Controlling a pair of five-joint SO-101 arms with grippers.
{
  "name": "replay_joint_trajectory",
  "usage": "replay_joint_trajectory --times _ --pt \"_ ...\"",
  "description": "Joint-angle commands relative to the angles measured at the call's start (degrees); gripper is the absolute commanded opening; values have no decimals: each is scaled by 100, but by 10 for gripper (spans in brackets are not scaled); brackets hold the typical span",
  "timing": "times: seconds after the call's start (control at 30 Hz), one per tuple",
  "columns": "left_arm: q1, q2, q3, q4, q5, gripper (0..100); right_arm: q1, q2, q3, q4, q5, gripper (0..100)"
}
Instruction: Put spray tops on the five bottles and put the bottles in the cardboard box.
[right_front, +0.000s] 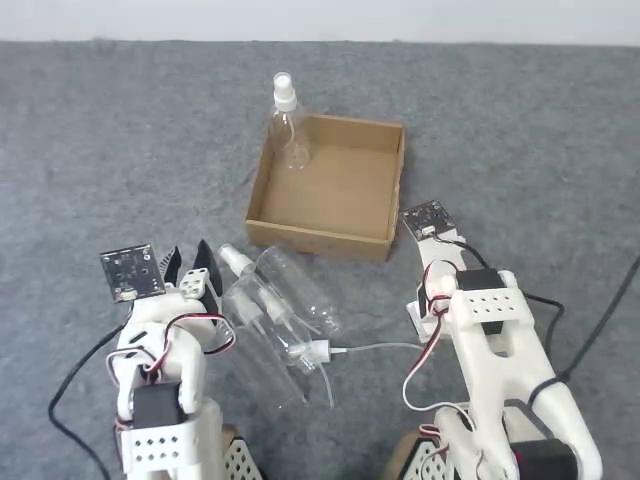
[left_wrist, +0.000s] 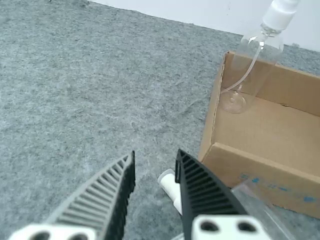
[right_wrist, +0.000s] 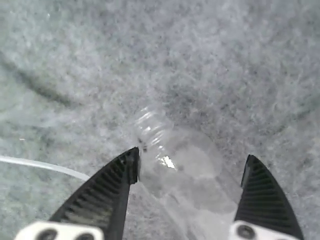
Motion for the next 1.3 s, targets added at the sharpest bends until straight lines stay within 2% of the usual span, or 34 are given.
replay_joint_trajectory --times 0.0,0.13,0.43,0.73,0.97,1.27 --pt "18 -97 -75 -18 -44 130 75 -48 -281 84 -141 275" --pt "18 -97 -75 -18 -44 130 75 -48 -431 145 -114 276" --pt "18 -97 -75 -18 -44 130 48 -48 -1196 1226 580 276" --pt "9 -97 -75 -18 -44 130 22 -48 -1204 1552 1705 277" --pt "18 -97 -75 -18 -44 130 31 4 -1178 1525 2505 277" --pt "18 -97 -75 -18 -44 130 57 13 -1090 1174 2989 275"
